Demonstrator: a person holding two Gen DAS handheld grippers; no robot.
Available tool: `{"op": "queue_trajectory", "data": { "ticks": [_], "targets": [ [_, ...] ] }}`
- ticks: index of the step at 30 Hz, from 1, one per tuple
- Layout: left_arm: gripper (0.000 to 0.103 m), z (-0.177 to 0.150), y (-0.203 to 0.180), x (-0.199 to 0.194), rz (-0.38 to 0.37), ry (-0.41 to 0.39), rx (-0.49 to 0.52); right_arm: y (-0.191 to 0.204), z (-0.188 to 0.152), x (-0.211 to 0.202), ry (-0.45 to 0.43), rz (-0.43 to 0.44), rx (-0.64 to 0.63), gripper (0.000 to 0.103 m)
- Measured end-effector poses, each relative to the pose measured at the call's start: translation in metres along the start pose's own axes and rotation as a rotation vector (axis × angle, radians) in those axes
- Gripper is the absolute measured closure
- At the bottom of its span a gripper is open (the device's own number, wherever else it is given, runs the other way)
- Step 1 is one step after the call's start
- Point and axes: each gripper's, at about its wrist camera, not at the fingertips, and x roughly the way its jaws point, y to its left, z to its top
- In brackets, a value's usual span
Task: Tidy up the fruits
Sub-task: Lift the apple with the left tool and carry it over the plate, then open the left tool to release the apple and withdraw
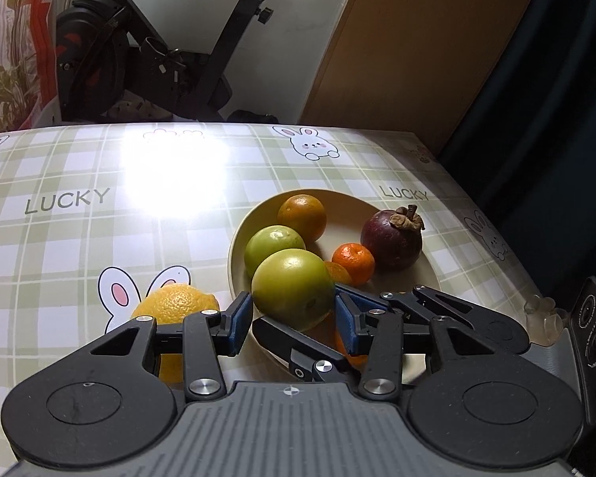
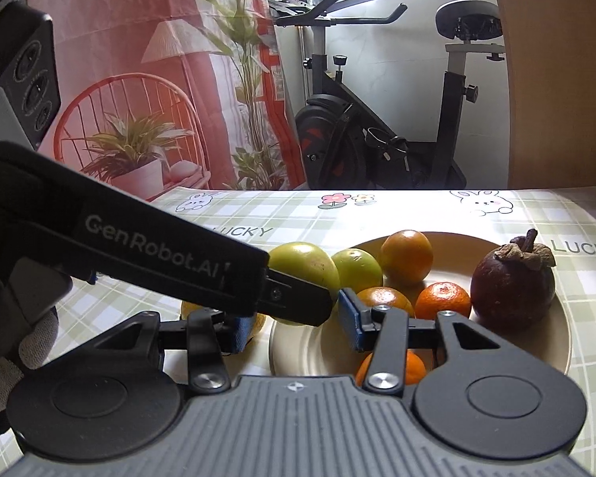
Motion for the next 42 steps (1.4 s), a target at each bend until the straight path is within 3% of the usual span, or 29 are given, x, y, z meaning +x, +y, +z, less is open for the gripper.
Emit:
{"op": "queue_trajectory", "data": {
  "ticks": [24, 34, 42],
  "targets": [
    [0.055, -0.006, 0.002, 0.012, 0.040, 0.022, 0.012, -0.011, -0.015, -0.005, -0.025, 0.034, 0.073, 0.054],
    [0.055, -0.015, -0.006, -0.010, 0.037, -0.062, 0.019, -0.009, -0.013, -0.005, -0.026, 0.034, 0.050, 0.048],
    [0.055, -0.031, 0.018, -0.047, 0.064, -0.151, -0.099, 0.000, -0.015, -0.007, -0.035, 0.023, 0.002, 0.037]
  ]
}}
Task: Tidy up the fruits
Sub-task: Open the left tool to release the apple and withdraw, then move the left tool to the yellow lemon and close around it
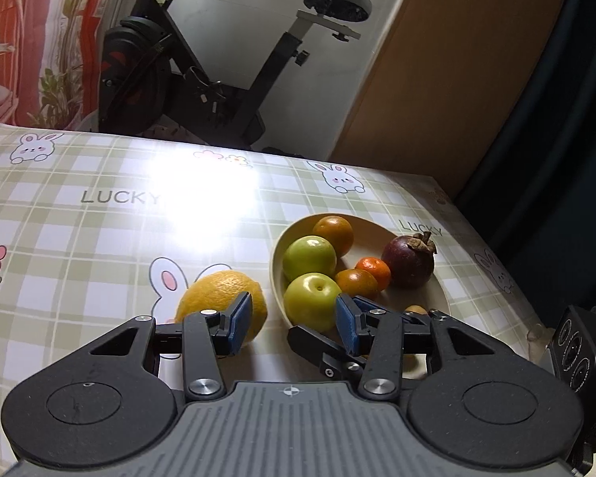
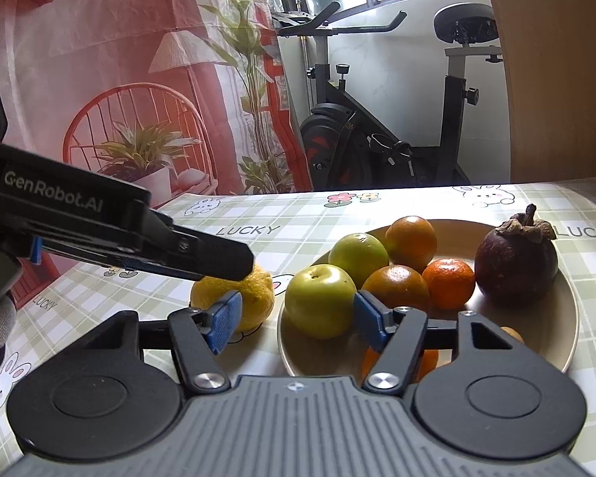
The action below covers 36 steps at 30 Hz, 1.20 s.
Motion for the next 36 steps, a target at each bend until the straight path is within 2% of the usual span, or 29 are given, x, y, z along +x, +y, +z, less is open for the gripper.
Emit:
{"op": "queue_trajectory", "data": {
  "ticks": [10, 20, 26, 28, 31, 36],
  "targets": [
    [0.055, 0.025, 0.034, -0.032, 0.044, -0.068, -0.080, 0.011, 0.014, -0.009, -0.007, 0.001, -0.044, 0.035],
    [0.055, 0.069, 0.036, -0.065, 0.042, -0.178, -0.013, 0.046, 0.031, 0.017, 0.076, 0.086, -0.217, 0.034],
    [0.055, 0.108, 0.046, -0.089, 0.072, -0.274, 0.050, 0.062, 0.029, 0.041, 0.154, 0.071, -0.299, 0.027],
    [0.055, 0.112, 0.052, -0.085, 0.076, -0.258, 0.061, 0.065, 0.028, 0.048, 0.179, 0.065, -0.303, 0.026],
    [0.055, 0.103, 0.060, -0.069, 0.066, -0.189, 0.074, 0.067, 0.027, 0.058, 0.223, 0.051, -0.303, 0.026],
    [0.055, 0.076, 0.077, -0.038, -0.009, -0.059, 0.058, 0.077, 0.024, 0.064, 0.252, 0.038, -0.337, 0.023]
  ]
}}
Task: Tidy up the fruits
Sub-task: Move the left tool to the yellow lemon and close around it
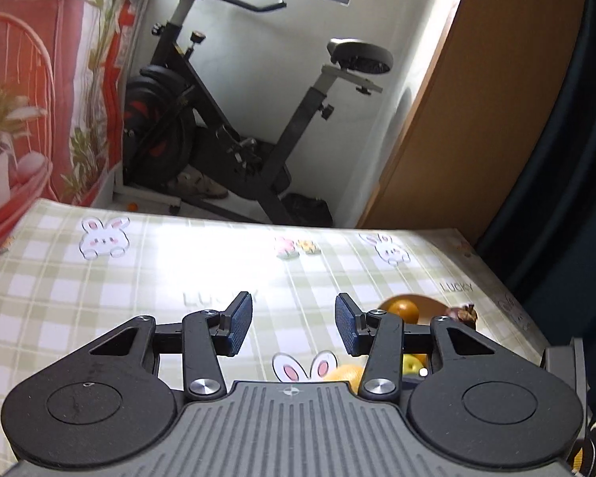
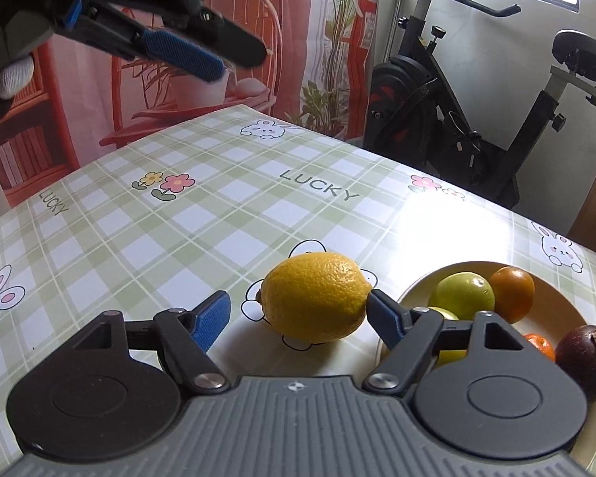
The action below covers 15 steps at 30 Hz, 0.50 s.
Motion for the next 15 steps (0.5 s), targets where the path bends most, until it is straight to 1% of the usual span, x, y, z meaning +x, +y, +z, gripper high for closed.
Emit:
{"op": "queue_trajectory", "data": {
  "ticks": [2, 5, 7, 10, 15],
  "targets": [
    [0.054, -0.014, 0.009, 0.010, -0.045, 0.046, -0.027, 0.004, 0.002, 0.001, -0.003, -0.002, -0.013, 0.022],
    [0.054, -0.029, 0.015, 0.026, -0.065, 0.110, -0.040, 0.009, 0.006, 0.001, -0.016, 0.002, -0.041, 0.022],
    [0.054, -0.037, 0.019, 0.032, -0.069, 0.129, -0.054, 0.012, 0.010, 0.001, -0.033, 0.021, -0.046, 0.023],
    [0.054, -0.048, 0.031, 0.036, -0.093, 0.150, -0.106, 0.014, 0.015, 0.004, -0.041, 0.034, -0.054, 0.023],
    [0.054, -0.051, 0.029, 0.043, -0.127, 0.177, -0.090, 0.014, 0.017, 0.009, -0.037, 0.026, -0.068, 0.023]
  ]
}}
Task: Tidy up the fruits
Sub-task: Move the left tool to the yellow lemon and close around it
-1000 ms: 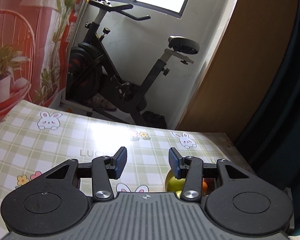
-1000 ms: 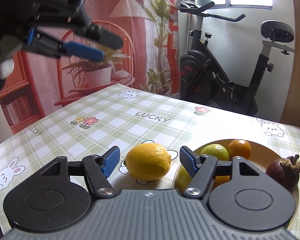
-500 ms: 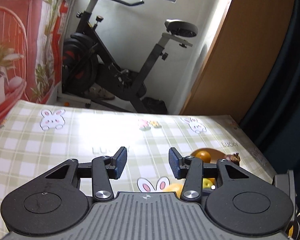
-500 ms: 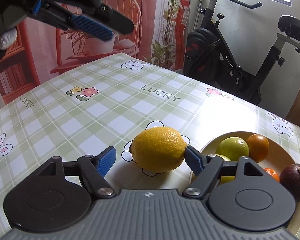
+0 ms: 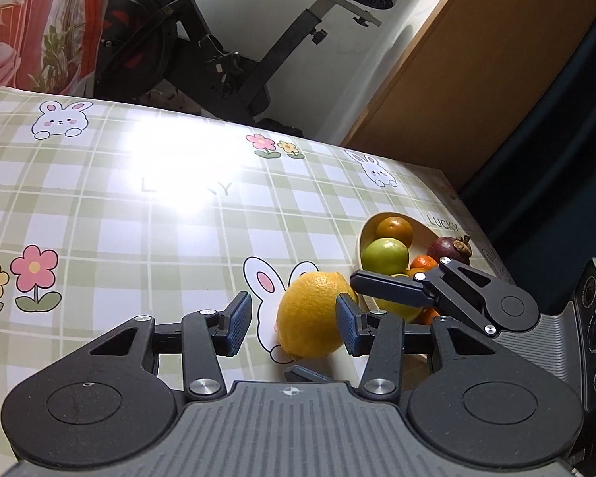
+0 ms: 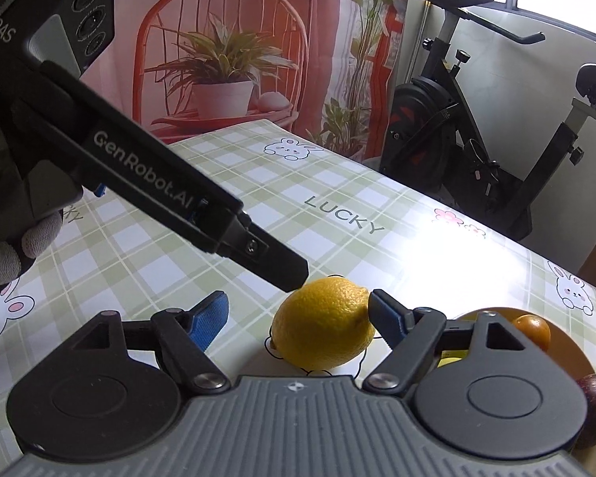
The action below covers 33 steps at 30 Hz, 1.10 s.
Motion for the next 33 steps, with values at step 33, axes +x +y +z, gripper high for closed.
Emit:
{"op": "queue_trajectory", "data": {
  "ticks": [33],
  "targets": [
    [0.046, 0.006, 0.004, 0.035, -0.039, 0.063, -0.006, -0.015, -0.003, 0.030, 0.087, -0.069, 0.004, 0.033]
  ]
}}
